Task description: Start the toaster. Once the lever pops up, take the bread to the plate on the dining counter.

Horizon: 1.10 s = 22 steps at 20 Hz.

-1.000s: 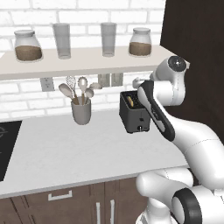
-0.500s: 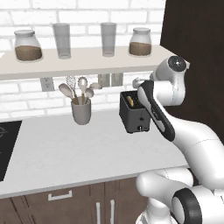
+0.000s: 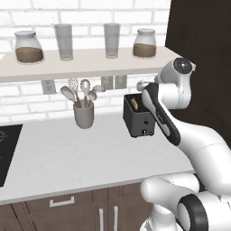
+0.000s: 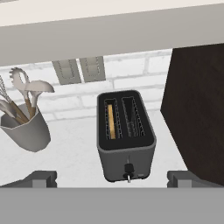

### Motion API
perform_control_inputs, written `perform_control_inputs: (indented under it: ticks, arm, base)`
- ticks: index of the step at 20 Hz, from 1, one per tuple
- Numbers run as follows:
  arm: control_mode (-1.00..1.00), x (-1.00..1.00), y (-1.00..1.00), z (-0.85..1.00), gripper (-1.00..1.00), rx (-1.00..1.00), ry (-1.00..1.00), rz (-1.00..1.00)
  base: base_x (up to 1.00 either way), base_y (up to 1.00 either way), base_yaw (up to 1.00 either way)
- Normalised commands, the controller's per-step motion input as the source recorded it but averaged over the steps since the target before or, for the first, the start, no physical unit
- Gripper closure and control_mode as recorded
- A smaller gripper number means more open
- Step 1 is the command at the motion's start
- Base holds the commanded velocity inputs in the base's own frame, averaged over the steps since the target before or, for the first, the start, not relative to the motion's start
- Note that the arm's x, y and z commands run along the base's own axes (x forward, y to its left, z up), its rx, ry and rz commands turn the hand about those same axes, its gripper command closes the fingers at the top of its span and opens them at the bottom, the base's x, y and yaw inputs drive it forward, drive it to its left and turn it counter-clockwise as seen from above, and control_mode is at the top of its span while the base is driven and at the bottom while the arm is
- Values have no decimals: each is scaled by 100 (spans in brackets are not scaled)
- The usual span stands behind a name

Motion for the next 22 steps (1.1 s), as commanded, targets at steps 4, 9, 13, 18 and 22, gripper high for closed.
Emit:
perform_control_inputs:
  ticks: [4,9,13,18,22]
  arm:
    - [-100,0,0,0,-100,0,0,0]
    - [-100,0,0,0,-100,0,0,0]
    - [-100,0,0,0,-100,0,0,0]
    - [-100,0,0,0,-100,0,0,0]
    - [-100,0,0,0,-100,0,0,0]
  base:
    - [0,0,0]
    - [0,0,0]
    - [0,0,0]
    - [0,0,0]
    - [0,0,0]
